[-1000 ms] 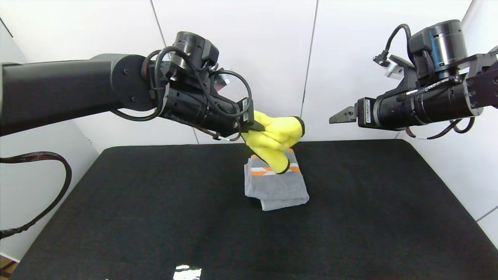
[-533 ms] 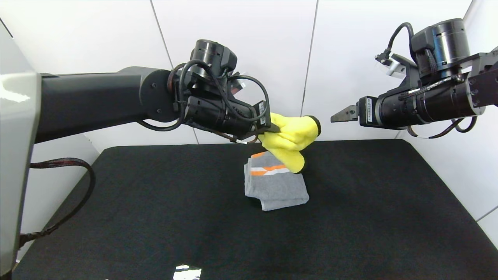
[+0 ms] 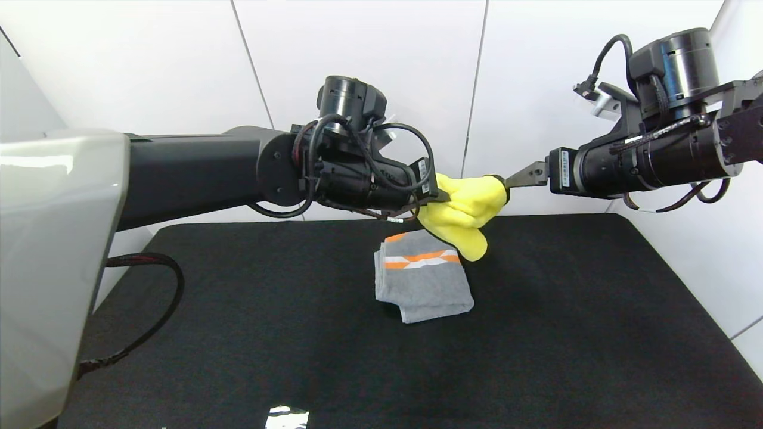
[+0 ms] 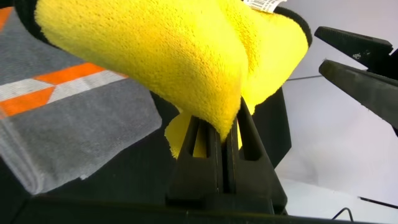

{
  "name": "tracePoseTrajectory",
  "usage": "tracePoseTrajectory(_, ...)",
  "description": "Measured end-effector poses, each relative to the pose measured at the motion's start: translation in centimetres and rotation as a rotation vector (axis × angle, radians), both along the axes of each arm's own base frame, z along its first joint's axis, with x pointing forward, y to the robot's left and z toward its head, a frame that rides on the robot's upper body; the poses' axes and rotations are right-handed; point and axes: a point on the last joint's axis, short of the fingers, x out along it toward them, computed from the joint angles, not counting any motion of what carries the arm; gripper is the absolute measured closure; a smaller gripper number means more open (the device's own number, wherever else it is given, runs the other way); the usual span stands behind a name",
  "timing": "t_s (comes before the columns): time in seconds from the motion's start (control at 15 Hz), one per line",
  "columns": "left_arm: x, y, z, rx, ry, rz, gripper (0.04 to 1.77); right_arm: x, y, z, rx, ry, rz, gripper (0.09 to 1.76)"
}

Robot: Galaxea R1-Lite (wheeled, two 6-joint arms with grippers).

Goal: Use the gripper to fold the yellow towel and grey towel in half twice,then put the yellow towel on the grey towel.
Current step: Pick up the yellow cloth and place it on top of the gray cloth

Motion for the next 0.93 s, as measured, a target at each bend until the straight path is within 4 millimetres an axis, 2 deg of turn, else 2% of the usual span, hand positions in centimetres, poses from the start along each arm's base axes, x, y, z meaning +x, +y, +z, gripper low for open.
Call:
tracePoseTrajectory(0.53,1.2,-1.3,-2.4,0.006,0.006,-0.022,1.68,0.0,0.0,0.0,0.000,-0.001,0.000,0.14)
tracePoseTrajectory(0.8,1.6,-1.6,-3.0,0.004,0.003,-0.025,1.68,0.0,0.0,0.0,0.000,-0.001,-0.001,0.14)
tracePoseTrajectory(0.93,2.1,-2.2,-4.4,0.013,0.016,-0.031,1.68,0.0,0.0,0.0,0.000,-0.001,0.000,0.14)
